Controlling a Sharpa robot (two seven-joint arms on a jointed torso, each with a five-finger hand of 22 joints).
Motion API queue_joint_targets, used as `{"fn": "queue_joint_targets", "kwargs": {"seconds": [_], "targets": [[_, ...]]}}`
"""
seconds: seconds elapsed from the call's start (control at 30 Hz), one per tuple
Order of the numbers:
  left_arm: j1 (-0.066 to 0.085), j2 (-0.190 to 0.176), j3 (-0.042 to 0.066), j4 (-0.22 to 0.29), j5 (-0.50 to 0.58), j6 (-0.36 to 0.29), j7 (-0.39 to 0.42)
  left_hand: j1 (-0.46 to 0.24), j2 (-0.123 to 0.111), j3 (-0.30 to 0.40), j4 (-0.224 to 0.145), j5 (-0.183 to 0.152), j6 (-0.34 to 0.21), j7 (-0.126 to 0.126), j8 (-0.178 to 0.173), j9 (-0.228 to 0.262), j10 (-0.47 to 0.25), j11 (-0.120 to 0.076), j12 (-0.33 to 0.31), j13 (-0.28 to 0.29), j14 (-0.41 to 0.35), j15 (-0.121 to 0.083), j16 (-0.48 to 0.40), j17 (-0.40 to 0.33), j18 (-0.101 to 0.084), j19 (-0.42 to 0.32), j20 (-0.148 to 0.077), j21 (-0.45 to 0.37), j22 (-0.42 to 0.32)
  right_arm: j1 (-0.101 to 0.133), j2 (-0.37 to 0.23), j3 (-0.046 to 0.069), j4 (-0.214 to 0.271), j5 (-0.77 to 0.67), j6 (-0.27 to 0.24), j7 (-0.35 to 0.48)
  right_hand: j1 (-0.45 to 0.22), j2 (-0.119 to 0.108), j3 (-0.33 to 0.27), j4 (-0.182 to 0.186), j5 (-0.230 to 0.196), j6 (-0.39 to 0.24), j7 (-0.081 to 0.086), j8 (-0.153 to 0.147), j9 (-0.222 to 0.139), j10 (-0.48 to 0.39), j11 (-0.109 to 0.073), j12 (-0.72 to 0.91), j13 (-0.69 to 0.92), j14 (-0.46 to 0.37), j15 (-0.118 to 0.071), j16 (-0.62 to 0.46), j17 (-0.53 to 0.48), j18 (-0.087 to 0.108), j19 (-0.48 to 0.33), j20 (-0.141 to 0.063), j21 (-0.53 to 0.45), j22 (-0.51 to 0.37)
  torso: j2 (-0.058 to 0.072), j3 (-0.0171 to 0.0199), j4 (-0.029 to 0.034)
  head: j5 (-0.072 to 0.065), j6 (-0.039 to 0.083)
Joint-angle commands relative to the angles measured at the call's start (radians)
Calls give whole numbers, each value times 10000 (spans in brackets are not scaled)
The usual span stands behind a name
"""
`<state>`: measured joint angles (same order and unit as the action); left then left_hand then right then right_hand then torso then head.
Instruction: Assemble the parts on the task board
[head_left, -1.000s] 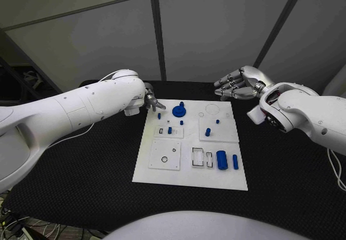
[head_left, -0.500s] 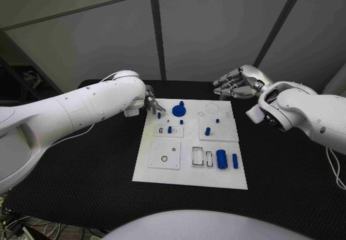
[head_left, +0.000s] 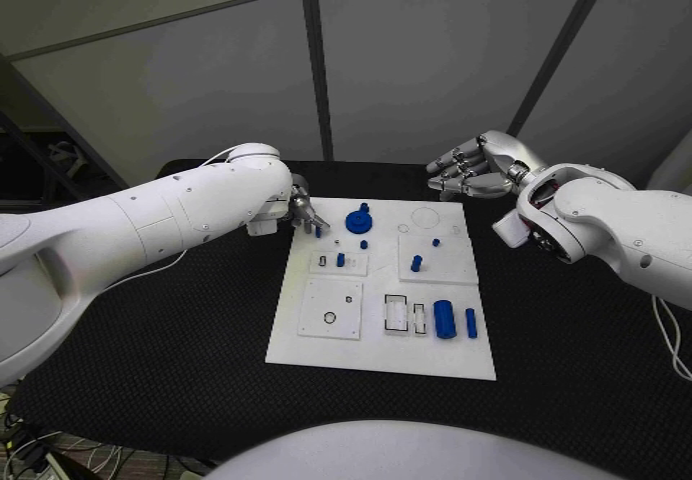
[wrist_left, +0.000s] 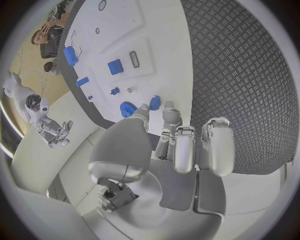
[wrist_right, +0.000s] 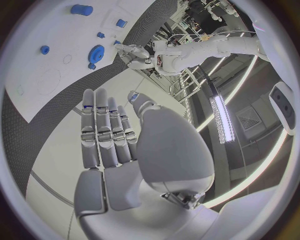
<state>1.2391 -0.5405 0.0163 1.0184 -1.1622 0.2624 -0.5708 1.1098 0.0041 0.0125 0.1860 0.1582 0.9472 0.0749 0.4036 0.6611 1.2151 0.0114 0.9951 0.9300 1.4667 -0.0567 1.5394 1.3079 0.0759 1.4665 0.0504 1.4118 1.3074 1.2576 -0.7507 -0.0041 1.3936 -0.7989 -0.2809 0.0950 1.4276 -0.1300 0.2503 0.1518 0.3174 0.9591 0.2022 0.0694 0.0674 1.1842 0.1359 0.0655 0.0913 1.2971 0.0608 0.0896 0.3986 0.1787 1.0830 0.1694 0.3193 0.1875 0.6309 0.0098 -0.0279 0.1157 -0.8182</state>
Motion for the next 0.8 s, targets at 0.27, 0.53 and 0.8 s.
{"fn": "queue_joint_targets", "kwargs": {"seconds": [0.27,0.53,0.8], "targets": [[5,-11,-15,65,-83,-117,274,206,81,-16,-83,64,91,-20,94,8,4,-101,79,-2,935,-25,-35,2375,-269,101,-14,-57,583,20,28,4,-15,-13,80,21,-35,39,-43,-13,56,-10,53,17,1,-59,-27,-4,-8,-3,51,-42,-9,34,84,-10,-35,-9,8,-7,-7,-4,31],[4,-48,-17,67,-83,-130,303,235,98,-13,-94,65,94,-22,103,10,13,-103,91,7,938,-27,-25,2383,-267,97,-16,-65,575,20,36,4,-29,-13,36,40,-35,39,-43,-13,56,-10,53,17,1,-59,-27,-4,-8,-3,51,-42,-9,34,84,-10,-35,-9,10,-4,7,2,18],[4,-77,-17,89,98,-215,361,639,441,254,-258,106,80,-75,167,16,51,-151,132,10,945,-67,-6,2396,-269,105,-45,-63,597,20,52,4,-56,-13,19,49,-19,48,-37,-21,70,-13,54,17,1,-63,-28,-2,-12,-6,51,-53,-12,35,87,-10,-51,-20,9,-7,-5,31,14]]}}
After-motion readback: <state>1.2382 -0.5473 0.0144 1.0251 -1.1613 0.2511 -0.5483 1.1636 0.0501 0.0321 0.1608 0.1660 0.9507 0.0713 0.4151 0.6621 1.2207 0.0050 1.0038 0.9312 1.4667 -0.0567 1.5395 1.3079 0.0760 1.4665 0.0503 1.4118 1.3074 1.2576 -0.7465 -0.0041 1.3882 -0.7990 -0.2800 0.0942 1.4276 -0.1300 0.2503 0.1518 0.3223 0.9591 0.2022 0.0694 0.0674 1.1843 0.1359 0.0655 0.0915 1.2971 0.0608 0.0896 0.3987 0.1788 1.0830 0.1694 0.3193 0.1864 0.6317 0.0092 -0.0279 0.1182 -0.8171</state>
